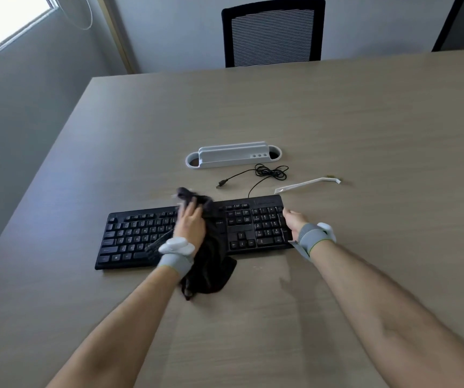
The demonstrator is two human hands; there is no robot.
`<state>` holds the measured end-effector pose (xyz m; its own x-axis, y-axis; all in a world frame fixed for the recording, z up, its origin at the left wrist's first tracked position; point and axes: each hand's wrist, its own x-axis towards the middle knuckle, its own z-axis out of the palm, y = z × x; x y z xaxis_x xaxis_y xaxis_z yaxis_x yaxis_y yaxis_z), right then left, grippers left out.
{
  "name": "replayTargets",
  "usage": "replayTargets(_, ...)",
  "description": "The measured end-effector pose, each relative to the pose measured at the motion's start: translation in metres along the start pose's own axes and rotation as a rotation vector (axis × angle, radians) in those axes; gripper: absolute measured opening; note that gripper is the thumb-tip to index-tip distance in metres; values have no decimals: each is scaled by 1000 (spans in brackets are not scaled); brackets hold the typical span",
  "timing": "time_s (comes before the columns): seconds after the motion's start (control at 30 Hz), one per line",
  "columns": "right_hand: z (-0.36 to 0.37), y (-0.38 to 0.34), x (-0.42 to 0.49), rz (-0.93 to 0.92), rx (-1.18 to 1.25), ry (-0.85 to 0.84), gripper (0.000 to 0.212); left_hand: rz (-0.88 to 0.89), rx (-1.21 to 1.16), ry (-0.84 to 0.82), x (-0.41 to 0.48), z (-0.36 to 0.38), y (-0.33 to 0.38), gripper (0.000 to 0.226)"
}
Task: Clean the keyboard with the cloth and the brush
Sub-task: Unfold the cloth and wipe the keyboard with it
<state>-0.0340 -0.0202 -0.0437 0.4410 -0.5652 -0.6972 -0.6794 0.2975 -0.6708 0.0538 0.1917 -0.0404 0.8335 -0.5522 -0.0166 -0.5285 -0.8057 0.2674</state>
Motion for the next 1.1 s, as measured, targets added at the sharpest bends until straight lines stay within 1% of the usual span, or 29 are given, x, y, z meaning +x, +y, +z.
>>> replayTargets(0.03,1,0,2,-9,0,1,45,-103,-11,12,-1,-4,-17,42)
replayTargets(0.1,4,1,4,-3,-8,-5,46,-236,73,26,-2,-8,-56,39)
replayTargets(0.13,3,1,4,0,-3,-5,46,-308,75,16,-2,-10,-75,40)
replayTargets(0.27,1,3,8,-12,-6,39,45,-557,5,45,-2,-21,-132,39)
replayTargets(0.3,1,4,9,-19,-5,42,45,-604,-4,43,-3,-22,-137,37)
replayTargets(0.37,3,6,8,-38,-11,66,44,-629,-58,52,-4,-22,-136,33)
replayTargets(0.4,4,6,7,-53,-15,79,43,-604,-95,73,-5,-21,-131,32)
replayTargets(0.43,5,7,7,-73,-14,100,43,-542,-126,105,-5,-20,-124,30)
replayTargets(0.6,12,10,10,-144,-49,176,42,-115,-253,141,-16,-7,-69,33)
replayTargets(0.67,12,11,11,-164,-71,192,38,0,-282,131,-19,-5,-47,33)
replayTargets(0.73,9,13,13,-171,-149,244,34,42,-334,140,-21,-9,-30,33)
replayTargets(0.77,6,13,11,-198,-185,265,38,39,-366,161,-20,-14,-23,33)
replayTargets(0.8,4,12,8,-238,-200,270,37,29,-397,189,-20,-20,-16,33)
replayTargets(0.83,2,11,6,-275,-206,275,28,24,-423,213,-18,-25,-10,33)
replayTargets(0.87,1,9,1,-309,-208,297,25,23,-449,228,-17,-31,-3,33)
replayTargets(0.9,0,6,-6,-354,-221,313,27,26,-470,242,-17,-38,3,33)
replayTargets(0.93,-2,2,-13,-426,-247,285,28,28,-493,262,-16,-44,10,32)
replayTargets(0.97,-1,-3,-20,-500,-264,176,30,29,-521,284,-15,-51,16,32)
replayTargets(1.0,-1,-9,-28,-549,-266,-11,34,28,-556,306,-14,-57,21,31)
replayTargets(1.07,3,-16,-51,-543,-305,-436,49,31,-638,343,-12,-69,33,31)
replayTargets(1.1,7,-18,-62,-536,-344,-576,55,34,-686,357,-10,-75,40,30)
